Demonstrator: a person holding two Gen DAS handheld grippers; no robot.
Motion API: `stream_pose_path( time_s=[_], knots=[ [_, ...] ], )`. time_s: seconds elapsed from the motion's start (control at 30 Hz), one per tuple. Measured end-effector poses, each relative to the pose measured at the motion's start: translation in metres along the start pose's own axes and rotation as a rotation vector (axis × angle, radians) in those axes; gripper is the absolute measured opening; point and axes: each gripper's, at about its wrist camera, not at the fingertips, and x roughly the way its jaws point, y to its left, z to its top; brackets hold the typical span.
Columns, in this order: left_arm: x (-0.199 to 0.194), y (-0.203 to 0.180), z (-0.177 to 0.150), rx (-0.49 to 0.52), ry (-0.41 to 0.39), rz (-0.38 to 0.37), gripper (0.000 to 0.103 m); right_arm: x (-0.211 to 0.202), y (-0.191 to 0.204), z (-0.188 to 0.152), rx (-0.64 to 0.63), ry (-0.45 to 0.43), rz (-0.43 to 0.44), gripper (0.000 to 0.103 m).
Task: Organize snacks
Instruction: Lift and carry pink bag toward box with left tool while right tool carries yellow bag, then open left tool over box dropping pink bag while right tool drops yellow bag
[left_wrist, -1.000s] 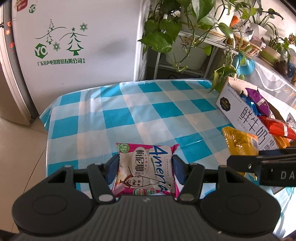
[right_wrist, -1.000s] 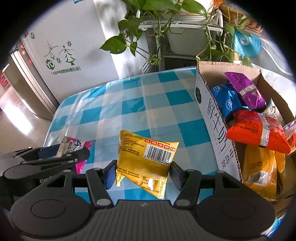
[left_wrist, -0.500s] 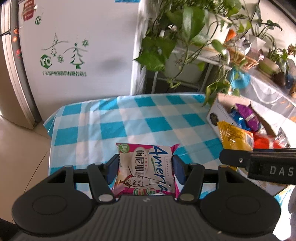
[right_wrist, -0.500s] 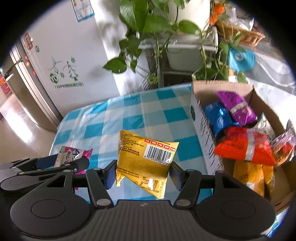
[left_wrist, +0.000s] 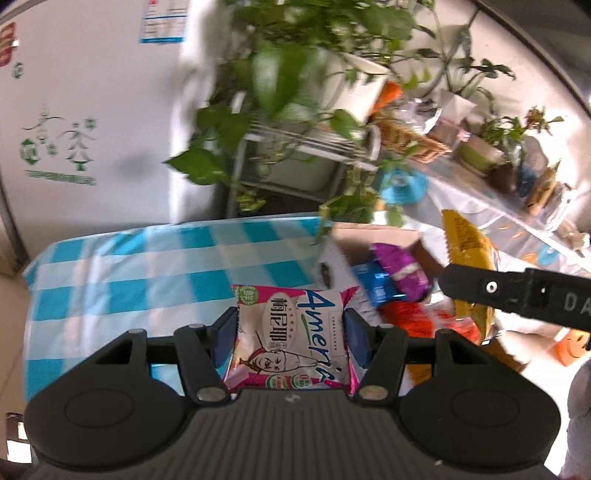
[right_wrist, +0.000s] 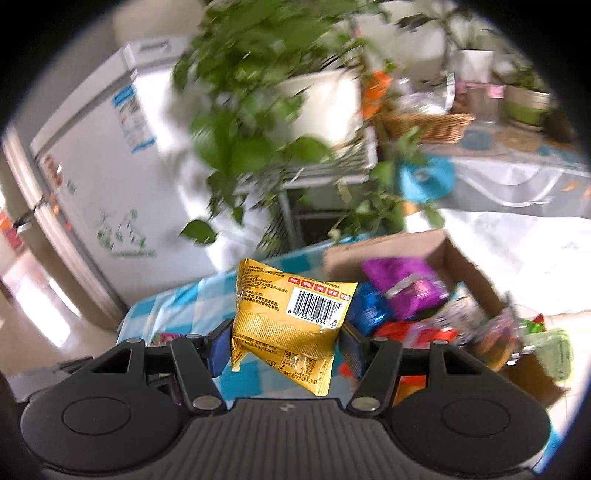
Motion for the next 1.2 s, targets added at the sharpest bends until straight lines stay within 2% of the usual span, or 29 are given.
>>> stream_pose_path(
  time_s=[0.27,0.47,0.9,0.97,1.1,1.2],
  knots=[
    [0.016,-0.054,-0.001,0.027,0.025,-0.103,0.060,-0.023,-0.051,0.006,0.090,-0.058,-0.095,0.066],
    [0.031,-0.086,-0.010,0.044,0.064,-0.150,0.060,-0.033,-0.080,0.002,0.196,-0.078,-0.123,0.067],
    [0.058,-0.119,-0.026,0.064,0.109,-0.169,0.061,-0.021,-0.108,-0.001,0.350,-0.037,-0.148,0.069],
    [0.060,-0.122,-0.025,0.072,0.111,-0.166,0.067,-0.018,-0.110,-0.002,0.370,-0.029,-0.152,0.074],
    [0.058,-0.126,-0.024,0.094,0.092,-0.137,0.088,-0.015,-0.113,-0.003,0.420,-0.019,-0.162,0.081],
    [0.054,-0.128,-0.021,0.113,0.094,-0.101,0.095,-0.018,-0.114,-0.004,0.435,-0.027,-0.178,0.087]
  ],
)
